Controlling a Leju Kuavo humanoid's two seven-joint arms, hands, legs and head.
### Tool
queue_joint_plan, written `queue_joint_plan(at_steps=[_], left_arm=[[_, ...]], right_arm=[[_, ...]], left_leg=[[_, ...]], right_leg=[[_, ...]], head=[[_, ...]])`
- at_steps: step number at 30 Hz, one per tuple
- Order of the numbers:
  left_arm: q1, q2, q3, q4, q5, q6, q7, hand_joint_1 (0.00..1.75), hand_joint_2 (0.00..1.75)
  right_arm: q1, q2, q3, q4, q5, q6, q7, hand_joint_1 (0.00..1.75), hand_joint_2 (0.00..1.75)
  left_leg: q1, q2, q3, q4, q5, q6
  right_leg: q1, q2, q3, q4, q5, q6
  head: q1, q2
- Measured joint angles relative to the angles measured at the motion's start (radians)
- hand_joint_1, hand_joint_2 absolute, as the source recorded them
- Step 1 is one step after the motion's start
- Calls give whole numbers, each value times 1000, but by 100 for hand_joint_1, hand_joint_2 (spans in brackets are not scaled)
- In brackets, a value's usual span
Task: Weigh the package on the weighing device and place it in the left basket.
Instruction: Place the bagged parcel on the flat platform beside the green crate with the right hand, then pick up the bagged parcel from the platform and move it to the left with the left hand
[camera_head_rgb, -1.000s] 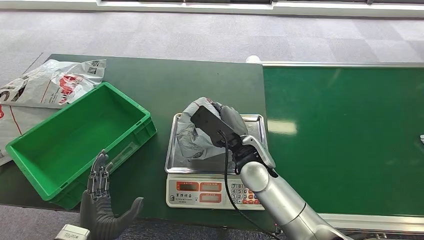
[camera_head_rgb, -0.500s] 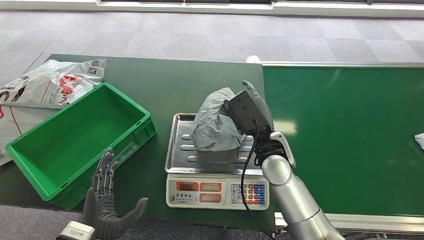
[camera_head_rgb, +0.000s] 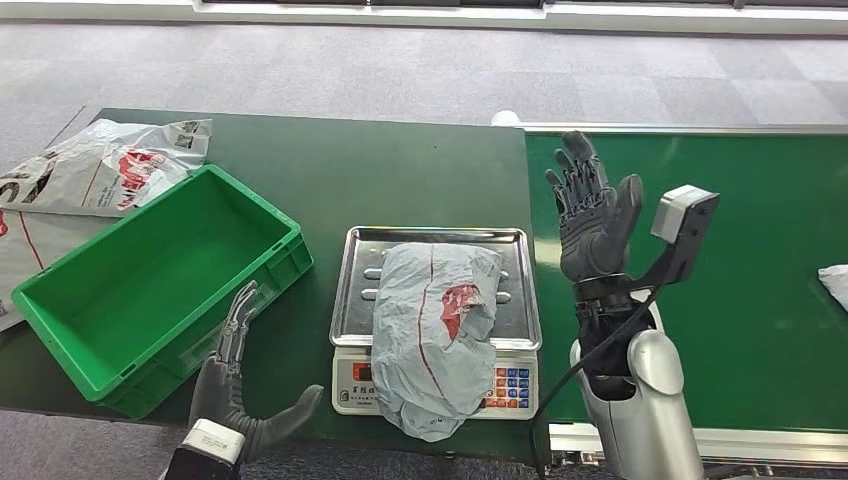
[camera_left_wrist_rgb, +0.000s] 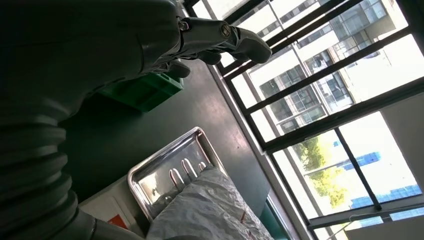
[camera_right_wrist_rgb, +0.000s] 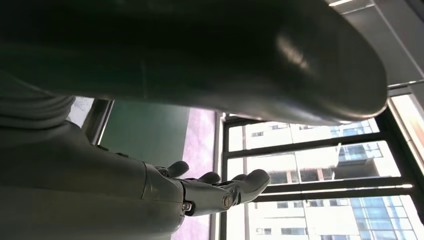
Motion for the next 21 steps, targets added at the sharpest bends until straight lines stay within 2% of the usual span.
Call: queue_joint_plan(at_steps=[6, 11, 16, 21], left_arm=[[-102, -20, -35, 12, -92, -89, 100, 0, 175], [-226, -40, -130, 92, -211, -182, 243, 0, 175], [-293, -59, -199, 158, -230, -179, 271, 0, 175], [-329, -66, -238, 199, -249, -195, 311, 0, 175]], right_arm=[[37, -10, -81, -38, -9, 26, 8, 0, 0], [83, -11, -125, -65, 65, -32, -82, 0, 0], [116, -10, -145, -96, 90, -54, -103, 0, 0], [136, -4, -154, -131, 178, -133, -166, 0, 0]], left_leg=[[0, 1, 0, 0, 1, 0], [0, 0, -1, 1, 2, 2], [-1, 3, -1, 1, 1, 2], [-1, 2, -1, 0, 2, 2]], right_leg=[[0, 0, 0, 0, 2, 0], [0, -1, 0, 0, 2, 0], [-1, 2, -1, 0, 2, 0], [-1, 1, -2, 0, 2, 0]], head=[[0, 0], [0, 0], [0, 0], [0, 0]])
